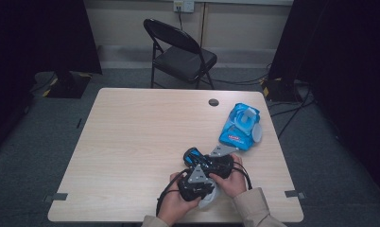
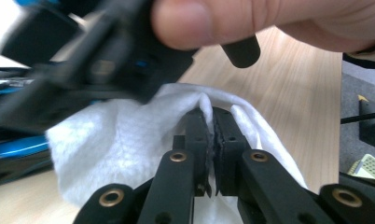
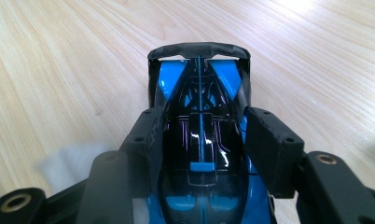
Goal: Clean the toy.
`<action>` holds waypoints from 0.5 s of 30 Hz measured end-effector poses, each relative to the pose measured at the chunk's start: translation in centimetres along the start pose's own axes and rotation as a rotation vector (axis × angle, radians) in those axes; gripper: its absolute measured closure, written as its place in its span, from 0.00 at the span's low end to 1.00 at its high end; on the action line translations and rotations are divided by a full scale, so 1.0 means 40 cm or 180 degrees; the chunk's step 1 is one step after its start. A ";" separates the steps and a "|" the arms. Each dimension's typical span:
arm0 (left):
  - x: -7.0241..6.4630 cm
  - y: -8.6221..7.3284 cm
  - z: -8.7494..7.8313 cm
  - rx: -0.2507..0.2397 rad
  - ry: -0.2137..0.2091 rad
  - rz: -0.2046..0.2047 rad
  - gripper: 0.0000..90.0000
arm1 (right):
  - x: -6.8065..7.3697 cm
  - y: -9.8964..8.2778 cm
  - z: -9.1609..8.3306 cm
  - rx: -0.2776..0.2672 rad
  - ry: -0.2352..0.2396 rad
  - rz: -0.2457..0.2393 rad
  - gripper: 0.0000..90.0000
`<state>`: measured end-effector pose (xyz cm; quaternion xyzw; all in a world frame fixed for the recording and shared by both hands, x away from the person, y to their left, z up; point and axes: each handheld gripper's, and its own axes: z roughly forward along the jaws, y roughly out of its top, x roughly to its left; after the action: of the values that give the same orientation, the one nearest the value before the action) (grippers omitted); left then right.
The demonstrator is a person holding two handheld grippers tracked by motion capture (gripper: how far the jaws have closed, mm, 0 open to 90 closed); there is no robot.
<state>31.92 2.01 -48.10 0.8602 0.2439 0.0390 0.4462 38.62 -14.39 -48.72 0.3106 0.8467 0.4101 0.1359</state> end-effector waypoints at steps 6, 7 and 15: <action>0.052 -0.005 -0.074 -0.0054 0.0193 -0.0064 0.96 | 0.000 0.000 0.000 -0.0004 -0.0001 -0.0005 0.53; 0.063 -0.008 -0.086 -0.0062 0.0236 -0.0085 0.96 | 0.000 -0.001 0.000 -0.0006 -0.0001 -0.0007 0.53; 0.155 -0.032 -0.174 -0.0127 0.0548 -0.0300 0.96 | -0.001 -0.003 0.000 -0.0027 0.0007 0.0003 0.53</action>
<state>34.89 10.67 -45.87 0.8322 0.3207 0.0966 0.4419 38.61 -14.48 -48.82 0.3099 0.8450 0.4140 0.1360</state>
